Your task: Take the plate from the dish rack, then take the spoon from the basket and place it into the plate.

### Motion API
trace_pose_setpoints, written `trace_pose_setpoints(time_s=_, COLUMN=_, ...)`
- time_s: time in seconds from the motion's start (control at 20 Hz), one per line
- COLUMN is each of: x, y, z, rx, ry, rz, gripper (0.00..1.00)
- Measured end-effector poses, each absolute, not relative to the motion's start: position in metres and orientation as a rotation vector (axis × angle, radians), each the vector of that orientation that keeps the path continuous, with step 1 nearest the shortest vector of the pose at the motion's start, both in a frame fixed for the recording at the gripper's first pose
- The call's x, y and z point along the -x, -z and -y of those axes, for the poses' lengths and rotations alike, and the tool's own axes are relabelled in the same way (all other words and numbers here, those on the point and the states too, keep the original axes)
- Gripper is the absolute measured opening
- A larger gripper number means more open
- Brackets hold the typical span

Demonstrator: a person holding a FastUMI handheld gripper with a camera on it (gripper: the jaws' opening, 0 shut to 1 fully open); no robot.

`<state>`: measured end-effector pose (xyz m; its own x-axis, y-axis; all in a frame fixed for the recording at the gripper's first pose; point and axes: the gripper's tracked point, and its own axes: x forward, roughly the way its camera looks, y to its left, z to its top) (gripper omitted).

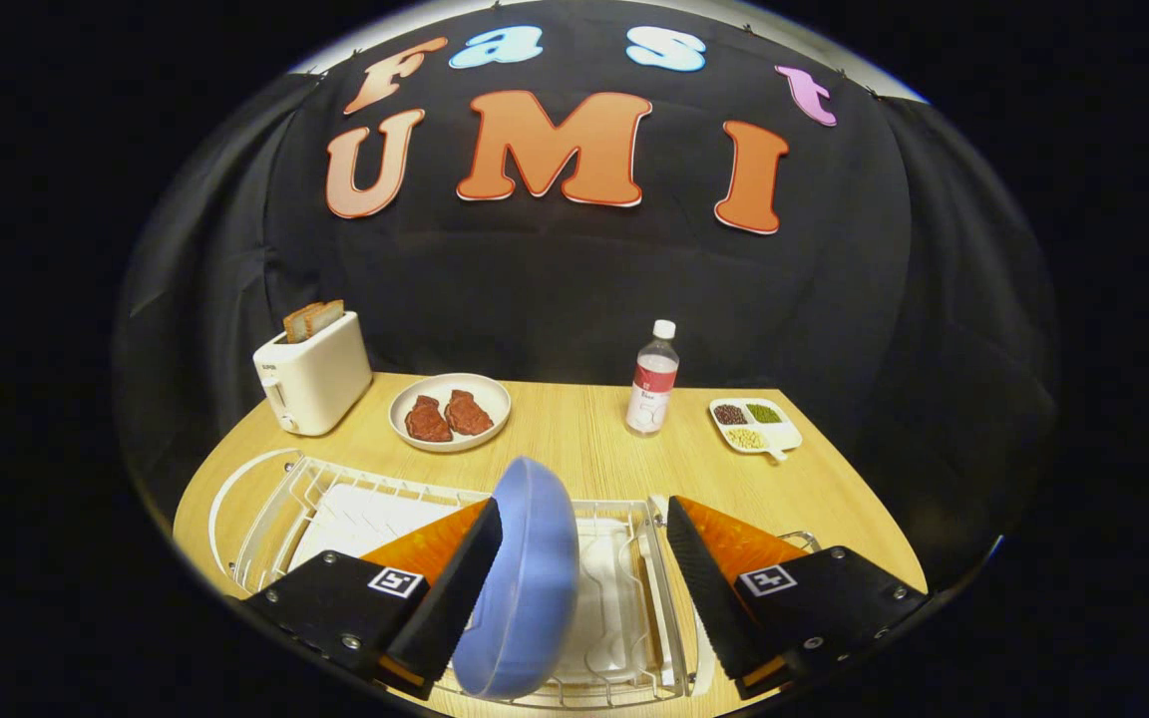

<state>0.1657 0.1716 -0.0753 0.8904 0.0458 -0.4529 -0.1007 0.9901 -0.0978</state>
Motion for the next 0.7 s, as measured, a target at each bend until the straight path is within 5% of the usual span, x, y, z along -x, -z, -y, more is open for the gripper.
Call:
trace_pose_setpoints(time_s=0.3, x=-0.164, y=0.102, z=-0.183, rx=0.070, ry=-0.084, rz=-0.585, gripper=0.75)
trace_pose_setpoints(time_s=0.55, x=-0.163, y=0.107, z=-0.184, rx=0.047, ry=-0.032, rz=-0.631, gripper=0.33)
trace_pose_setpoints(time_s=0.7, x=-0.164, y=0.103, z=-0.183, rx=0.029, ry=-0.005, rz=-0.622, gripper=0.29)
